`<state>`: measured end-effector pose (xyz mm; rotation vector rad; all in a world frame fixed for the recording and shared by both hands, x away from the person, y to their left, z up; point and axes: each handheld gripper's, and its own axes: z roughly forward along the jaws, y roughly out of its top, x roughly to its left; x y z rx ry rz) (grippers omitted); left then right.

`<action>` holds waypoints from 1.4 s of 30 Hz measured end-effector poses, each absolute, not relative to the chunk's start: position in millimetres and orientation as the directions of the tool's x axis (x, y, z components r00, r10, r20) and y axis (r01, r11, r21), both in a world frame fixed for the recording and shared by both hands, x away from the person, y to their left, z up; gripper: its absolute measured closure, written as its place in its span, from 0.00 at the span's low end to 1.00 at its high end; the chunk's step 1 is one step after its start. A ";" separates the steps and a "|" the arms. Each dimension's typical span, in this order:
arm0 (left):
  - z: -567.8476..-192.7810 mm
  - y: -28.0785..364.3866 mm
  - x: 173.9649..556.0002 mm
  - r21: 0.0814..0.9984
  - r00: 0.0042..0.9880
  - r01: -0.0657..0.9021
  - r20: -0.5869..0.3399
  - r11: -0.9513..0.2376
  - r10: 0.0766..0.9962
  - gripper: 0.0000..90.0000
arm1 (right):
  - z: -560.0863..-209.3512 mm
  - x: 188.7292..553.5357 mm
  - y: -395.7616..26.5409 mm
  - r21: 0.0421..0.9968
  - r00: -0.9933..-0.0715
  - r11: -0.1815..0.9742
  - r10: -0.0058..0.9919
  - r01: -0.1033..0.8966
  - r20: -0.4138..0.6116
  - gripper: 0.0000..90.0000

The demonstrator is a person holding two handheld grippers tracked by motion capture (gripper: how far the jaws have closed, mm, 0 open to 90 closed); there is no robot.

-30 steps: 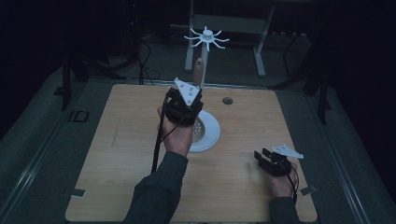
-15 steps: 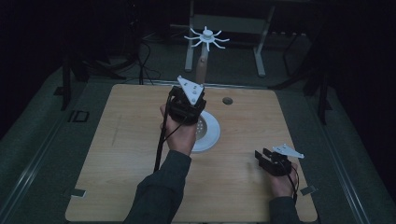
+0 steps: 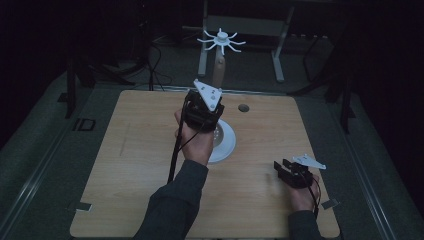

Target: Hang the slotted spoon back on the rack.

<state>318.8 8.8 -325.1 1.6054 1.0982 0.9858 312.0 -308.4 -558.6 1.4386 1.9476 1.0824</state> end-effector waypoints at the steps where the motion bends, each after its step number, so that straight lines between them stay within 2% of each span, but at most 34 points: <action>1: -324.7 8.0 318.7 0.962 0.276 0.210 0.114 -0.176 0.954 0.82 | -558.8 312.1 -308.3 0.818 -0.327 0.131 0.942 0.560 0.073 0.64; 25: -322.8 -5.9 324.8 0.958 0.217 0.204 0.156 -0.201 0.964 0.82 | -559.5 312.1 -309.9 0.814 -0.311 0.119 0.947 0.568 0.079 0.64; 42: -324.1 -5.2 339.1 0.950 0.185 0.246 0.147 -0.190 0.972 0.82 | -559.4 311.9 -310.5 0.816 -0.306 0.113 0.948 0.567 0.082 0.64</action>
